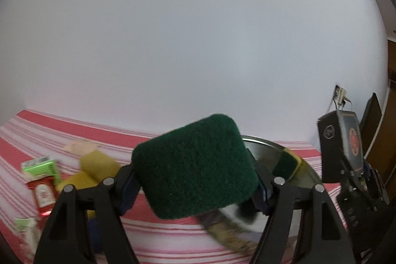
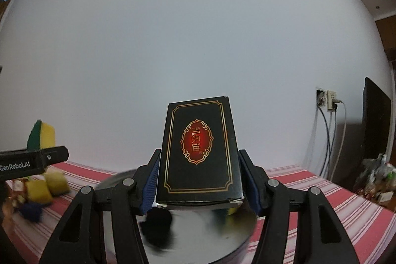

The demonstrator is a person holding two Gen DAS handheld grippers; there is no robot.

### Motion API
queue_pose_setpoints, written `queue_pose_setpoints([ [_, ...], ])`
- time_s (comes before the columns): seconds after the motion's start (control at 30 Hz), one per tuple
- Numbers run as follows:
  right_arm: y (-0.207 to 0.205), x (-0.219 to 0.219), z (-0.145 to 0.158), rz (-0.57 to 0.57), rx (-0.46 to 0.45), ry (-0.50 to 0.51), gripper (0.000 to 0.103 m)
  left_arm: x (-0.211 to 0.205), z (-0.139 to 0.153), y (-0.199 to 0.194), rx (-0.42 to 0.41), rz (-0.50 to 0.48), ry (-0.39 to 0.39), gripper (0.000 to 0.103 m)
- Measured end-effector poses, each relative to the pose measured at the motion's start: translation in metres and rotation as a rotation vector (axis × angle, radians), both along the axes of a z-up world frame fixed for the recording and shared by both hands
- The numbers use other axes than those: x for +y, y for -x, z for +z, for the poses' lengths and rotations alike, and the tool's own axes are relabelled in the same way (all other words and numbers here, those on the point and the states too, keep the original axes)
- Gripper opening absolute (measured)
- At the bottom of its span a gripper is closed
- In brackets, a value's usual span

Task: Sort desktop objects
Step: 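Carry the green sponge and black tea box over the tin bowl with both tools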

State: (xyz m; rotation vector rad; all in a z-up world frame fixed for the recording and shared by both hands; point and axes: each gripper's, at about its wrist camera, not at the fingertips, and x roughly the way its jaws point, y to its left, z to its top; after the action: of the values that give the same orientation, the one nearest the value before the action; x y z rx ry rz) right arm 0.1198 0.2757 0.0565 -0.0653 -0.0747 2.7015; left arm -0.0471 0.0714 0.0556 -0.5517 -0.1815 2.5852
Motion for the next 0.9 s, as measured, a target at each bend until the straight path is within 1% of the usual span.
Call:
queue_pose_setpoints([
  [0.07,0.013,0.008,-0.001,-0.010,-0.019,0.019,0.061,0.014,0.000,0.003,-0.009,-0.027,0.003,0.075],
  [0.13,0.009,0.019,0.000,-0.009,-0.039,0.037,0.061,0.037,-0.002,0.002,-0.017,-0.062,0.018,0.075],
  [0.17,0.020,0.021,-0.002,-0.018,-0.052,0.040,0.061,0.045,0.000,0.001,-0.017,-0.072,0.024,0.075],
  [0.23,0.028,0.031,-0.002,-0.034,-0.078,0.058,0.061,0.062,-0.004,0.003,-0.022,-0.094,0.045,0.075],
  [0.33,0.038,0.051,-0.005,-0.026,-0.130,0.128,0.061,0.079,-0.009,0.003,-0.043,-0.106,0.081,0.075],
  [0.4,0.043,0.067,-0.013,-0.022,-0.156,0.151,0.062,0.090,-0.015,0.004,-0.059,-0.112,0.113,0.075],
  [0.53,0.053,0.073,-0.018,-0.010,-0.201,0.152,0.062,0.101,-0.021,0.005,-0.066,-0.116,0.166,0.075],
  [0.63,0.052,0.064,-0.022,0.003,-0.219,0.169,0.062,0.102,-0.022,0.007,-0.088,-0.120,0.161,0.075],
  [0.7,0.051,0.067,-0.023,0.005,-0.217,0.175,0.062,0.104,-0.021,0.005,-0.088,-0.120,0.163,0.075],
  [0.73,0.049,0.059,-0.023,0.001,-0.218,0.168,0.062,0.106,-0.021,0.005,-0.082,-0.115,0.170,0.075],
  [0.8,0.051,0.064,-0.026,0.000,-0.227,0.174,0.062,0.109,-0.024,0.006,-0.081,-0.106,0.180,0.075],
  [0.9,0.057,0.073,-0.029,0.014,-0.254,0.203,0.063,0.112,-0.027,0.014,-0.104,-0.088,0.193,0.075],
])
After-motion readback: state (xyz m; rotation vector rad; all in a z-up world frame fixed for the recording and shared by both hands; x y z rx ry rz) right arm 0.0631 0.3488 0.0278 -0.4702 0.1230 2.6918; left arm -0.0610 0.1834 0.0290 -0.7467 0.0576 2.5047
